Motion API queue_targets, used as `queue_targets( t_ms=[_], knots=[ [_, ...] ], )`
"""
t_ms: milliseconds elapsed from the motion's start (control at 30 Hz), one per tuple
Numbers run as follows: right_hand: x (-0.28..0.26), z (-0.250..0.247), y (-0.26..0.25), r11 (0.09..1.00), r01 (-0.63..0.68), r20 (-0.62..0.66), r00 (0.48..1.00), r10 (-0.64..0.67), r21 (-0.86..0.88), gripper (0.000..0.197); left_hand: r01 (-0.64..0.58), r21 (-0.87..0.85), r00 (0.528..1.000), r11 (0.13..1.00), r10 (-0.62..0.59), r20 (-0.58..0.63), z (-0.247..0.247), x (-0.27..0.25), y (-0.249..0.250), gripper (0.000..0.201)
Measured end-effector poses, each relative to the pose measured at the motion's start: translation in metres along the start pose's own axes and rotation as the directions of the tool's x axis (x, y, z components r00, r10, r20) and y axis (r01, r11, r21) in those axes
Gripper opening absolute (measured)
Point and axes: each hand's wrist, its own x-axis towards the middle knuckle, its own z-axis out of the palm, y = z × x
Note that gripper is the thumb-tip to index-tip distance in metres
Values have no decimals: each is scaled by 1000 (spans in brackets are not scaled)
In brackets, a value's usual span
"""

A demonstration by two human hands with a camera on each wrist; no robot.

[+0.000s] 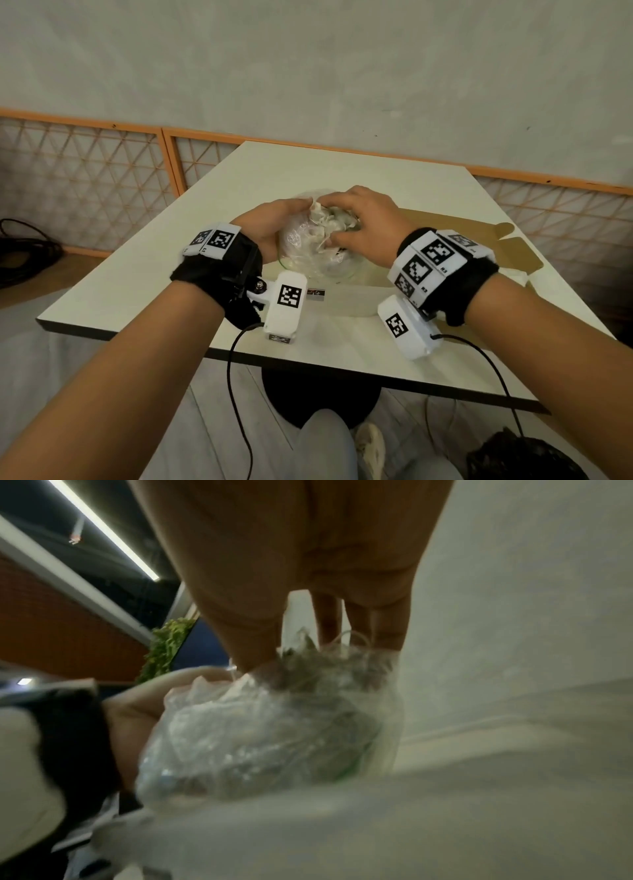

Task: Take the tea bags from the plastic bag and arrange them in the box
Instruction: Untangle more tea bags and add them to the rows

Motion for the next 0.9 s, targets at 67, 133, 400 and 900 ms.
queue_targets(
  t_ms=[67,133,400,900],
  knots=[
    [5,-4,6,998,-39,-28,999,40,53,49,42,-7,999,999,-42,15,0,0,0,24],
    [9,-5,15,984,-106,-33,993,111,144,41,61,11,998,998,-61,34,-1,-2,1,26],
    [15,-12,30,724,-139,-52,971,234,676,19,27,56,999,998,-29,22,2,3,1,62],
    [20,-20,32,747,-199,-46,955,293,634,35,96,169,993,981,-106,50,-3,9,-4,47]
  ],
)
